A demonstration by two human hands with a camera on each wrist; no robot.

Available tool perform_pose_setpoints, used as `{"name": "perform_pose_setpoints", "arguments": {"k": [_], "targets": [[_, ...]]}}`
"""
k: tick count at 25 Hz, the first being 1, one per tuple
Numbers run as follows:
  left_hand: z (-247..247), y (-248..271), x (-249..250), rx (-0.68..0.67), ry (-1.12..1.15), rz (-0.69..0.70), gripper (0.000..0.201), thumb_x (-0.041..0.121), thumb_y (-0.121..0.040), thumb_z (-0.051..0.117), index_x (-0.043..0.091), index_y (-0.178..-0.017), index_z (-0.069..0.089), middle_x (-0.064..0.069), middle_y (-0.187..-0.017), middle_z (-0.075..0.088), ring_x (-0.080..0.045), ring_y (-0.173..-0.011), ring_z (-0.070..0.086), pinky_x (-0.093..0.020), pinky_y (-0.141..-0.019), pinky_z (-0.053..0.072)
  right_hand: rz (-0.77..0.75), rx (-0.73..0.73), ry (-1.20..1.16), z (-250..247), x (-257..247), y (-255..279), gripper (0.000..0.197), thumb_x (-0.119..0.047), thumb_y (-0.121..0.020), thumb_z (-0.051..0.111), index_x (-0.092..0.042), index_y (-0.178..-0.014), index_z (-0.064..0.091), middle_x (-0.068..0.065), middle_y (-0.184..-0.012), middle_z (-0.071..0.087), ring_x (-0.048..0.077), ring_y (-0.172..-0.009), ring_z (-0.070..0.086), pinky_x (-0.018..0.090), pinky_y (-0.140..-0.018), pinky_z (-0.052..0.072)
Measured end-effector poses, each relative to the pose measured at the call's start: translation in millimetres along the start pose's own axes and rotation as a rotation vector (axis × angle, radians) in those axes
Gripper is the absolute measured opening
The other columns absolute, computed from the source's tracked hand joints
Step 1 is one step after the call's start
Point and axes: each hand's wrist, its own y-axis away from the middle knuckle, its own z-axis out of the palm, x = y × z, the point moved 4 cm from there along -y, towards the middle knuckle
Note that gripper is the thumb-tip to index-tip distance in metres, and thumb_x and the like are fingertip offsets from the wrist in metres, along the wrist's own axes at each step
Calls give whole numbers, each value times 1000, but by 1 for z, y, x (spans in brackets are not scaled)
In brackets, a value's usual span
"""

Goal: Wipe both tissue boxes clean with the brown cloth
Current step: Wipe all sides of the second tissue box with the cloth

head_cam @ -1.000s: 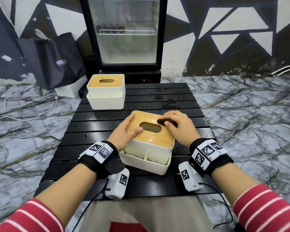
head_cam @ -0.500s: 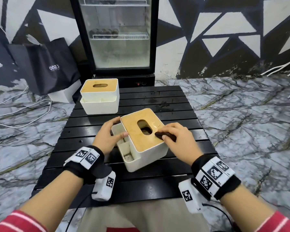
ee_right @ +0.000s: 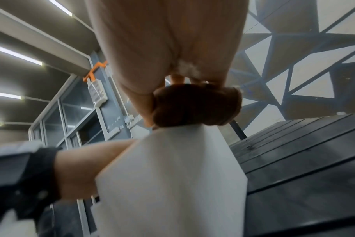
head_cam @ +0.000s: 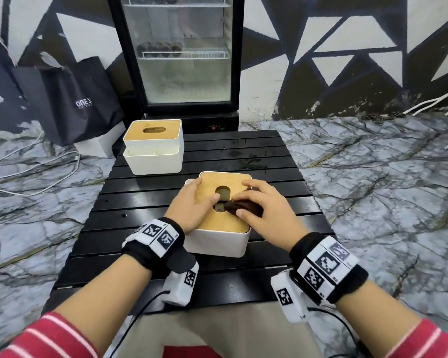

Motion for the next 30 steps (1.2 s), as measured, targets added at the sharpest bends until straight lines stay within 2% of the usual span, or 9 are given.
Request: {"name": "perform_pose_setpoints", "arguments": {"k": [2, 5, 6, 9, 13, 17, 22, 25, 30], "targets": [[3, -1, -1, -15, 9, -12, 72, 41, -90, 56, 18, -148, 21, -5, -152, 30, -21, -136, 35, -32, -109, 29, -2, -28, 47, 11, 4, 0, 27, -20, -86, 59, -23, -113, 63, -3, -133, 46, 15, -127, 34, 30, -111, 23], [3, 0, -5, -4, 1, -12, 72, 38, -90, 57, 22, -149, 18, -2, -150, 34, -21, -133, 38, -30, -104, 32, -93, -25, 21, 25, -2, 15, 30, -24, -90, 52, -22, -118, 60, -3, -129, 52, 12, -128, 31, 6, -106, 6], [2, 0, -5, 0, 2, -13, 72, 37, -90, 57, 23, -149, 17, -2, -150, 35, -21, -132, 40, -29, -103, 33, -134, -31, 22, 30, -4, 20, 32, -29, -90, 47, -23, -118, 60, -4, -128, 54, 11, -128, 30, 6, -105, 4], [0, -2, -4, -17, -12, -23, 74, 37, -90, 57, 25, -149, 15, 0, -149, 37, -21, -129, 43, -28, -100, 34, -203, -57, 30, 36, -2, 24, 41, -38, -86, 37, -26, -116, 61, -8, -125, 57, 8, -126, 33, 16, -108, 15], [0, -4, -3, -22, -23, -23, 73, 38, -90, 57, 27, -149, 16, -1, -146, 40, -22, -128, 44, -28, -99, 36, -177, -36, -9, 25, 10, -3, 31, -28, -86, 46, -24, -112, 64, -9, -120, 58, 3, -116, 38, 17, -102, 23], [3, -1, -6, -34, -44, -34, 73, 40, -89, 56, 29, -149, 15, -1, -144, 42, -23, -125, 47, -32, -99, 39, -106, -24, -9, 20, 24, -34, 26, -14, -89, 52, -21, -111, 64, -4, -120, 58, 11, -117, 42, 21, -101, 24], [1, -1, -4, -30, -58, -43, 72, 40, -90, 55, 29, -149, 14, -1, -143, 43, -24, -123, 47, -34, -98, 41, -57, -59, 32, 17, 32, -58, 28, -13, -91, 49, -21, -116, 61, -4, -124, 55, 13, -121, 38, 22, -103, 21], [1, 0, -4, -25, -65, -37, 70, 40, -91, 54, 29, -149, 15, -1, -143, 43, -24, -124, 47, -35, -99, 41, -58, -28, 19, 21, 26, -44, 29, -14, -90, 50, -22, -117, 60, -4, -124, 55, 12, -121, 37, 29, -108, 23], [0, 0, -4, -8, -66, -30, 69, 39, -90, 55, 29, -148, 18, -1, -143, 44, -23, -124, 47, -32, -98, 39, -183, -21, -37, 38, 2, 16, 35, -33, -86, 42, -26, -114, 62, -13, -120, 54, 2, -120, 31, 9, -104, 12]]}}
